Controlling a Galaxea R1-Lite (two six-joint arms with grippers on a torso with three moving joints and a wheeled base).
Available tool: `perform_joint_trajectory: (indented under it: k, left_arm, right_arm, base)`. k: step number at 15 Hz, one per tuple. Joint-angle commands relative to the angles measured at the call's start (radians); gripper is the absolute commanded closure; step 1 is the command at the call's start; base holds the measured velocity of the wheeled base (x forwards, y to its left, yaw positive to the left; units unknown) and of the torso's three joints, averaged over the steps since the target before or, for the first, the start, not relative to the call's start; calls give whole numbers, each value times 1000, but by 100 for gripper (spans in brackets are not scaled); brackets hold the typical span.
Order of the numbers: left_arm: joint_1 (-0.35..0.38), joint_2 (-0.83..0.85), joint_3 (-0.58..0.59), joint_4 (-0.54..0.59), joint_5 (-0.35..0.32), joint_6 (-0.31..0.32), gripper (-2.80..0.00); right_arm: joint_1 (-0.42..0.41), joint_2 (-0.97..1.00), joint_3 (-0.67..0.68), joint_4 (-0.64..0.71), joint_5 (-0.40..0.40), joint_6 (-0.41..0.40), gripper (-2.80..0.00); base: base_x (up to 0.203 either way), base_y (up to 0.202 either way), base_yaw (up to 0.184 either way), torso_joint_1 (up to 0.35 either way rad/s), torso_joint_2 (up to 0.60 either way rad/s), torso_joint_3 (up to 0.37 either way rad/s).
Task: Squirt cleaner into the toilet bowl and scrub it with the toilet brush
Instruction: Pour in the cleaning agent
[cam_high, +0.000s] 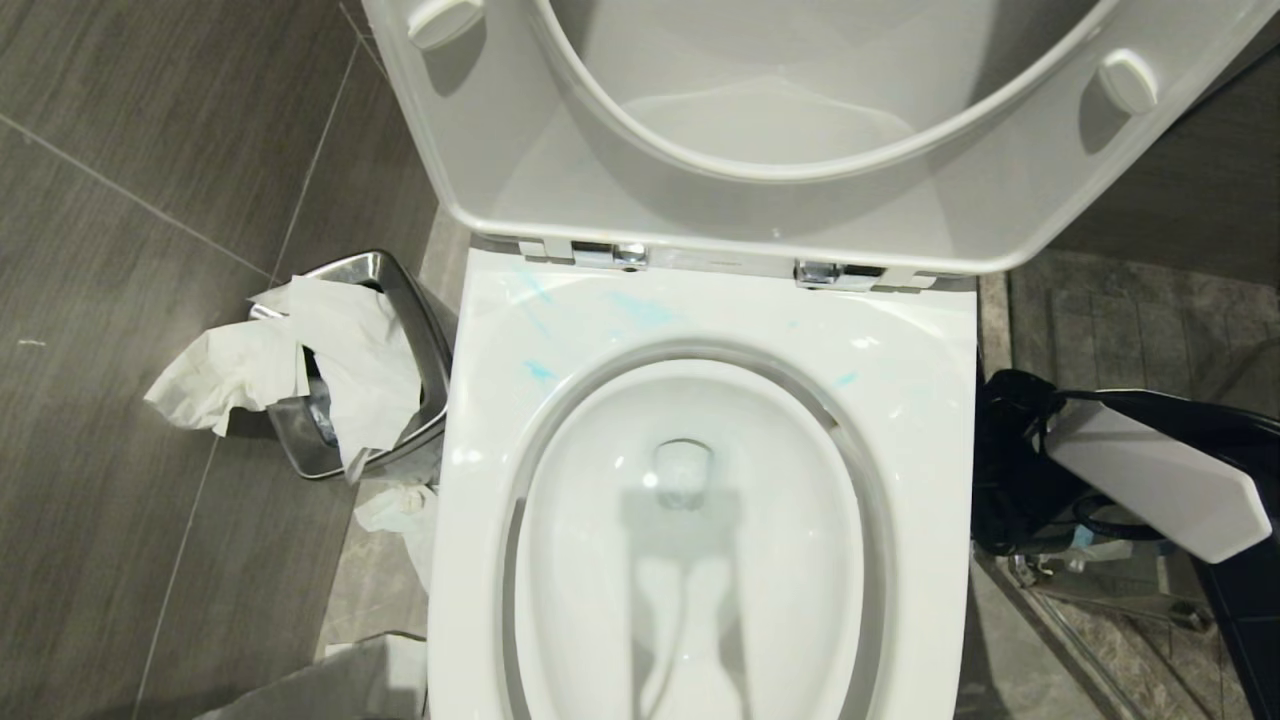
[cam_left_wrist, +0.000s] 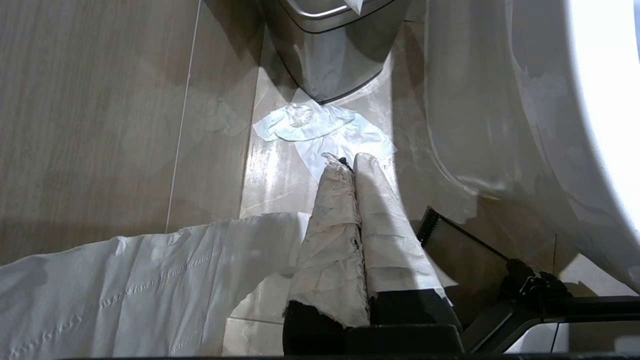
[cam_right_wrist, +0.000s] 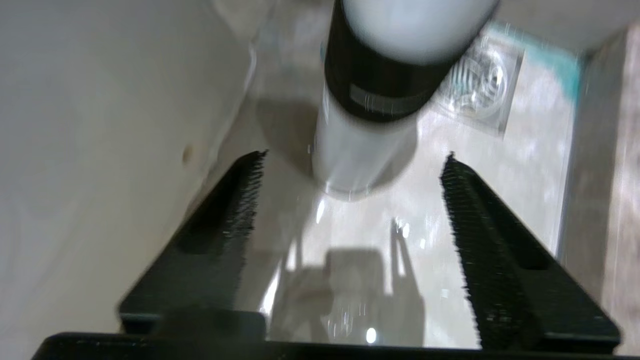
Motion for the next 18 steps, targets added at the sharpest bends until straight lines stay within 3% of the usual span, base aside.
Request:
perform_joint_trajectory:
  k: [1, 14, 18]
  left_arm:
    - [0, 1, 0, 0, 0, -1, 0]
    - [0, 1, 0, 0, 0, 0, 0]
    - [0, 1, 0, 0, 0, 0, 0]
  right_arm:
    - [-1, 38, -66, -9, 1, -3, -280]
    - [-19, 206, -485, -9, 4, -39, -280]
    - [-19, 252, -561, -9, 11, -36, -280]
  base:
    - [0, 0, 0, 0, 0, 0]
    - [0, 0, 0, 0, 0, 0]
    - [0, 0, 0, 0, 0, 0]
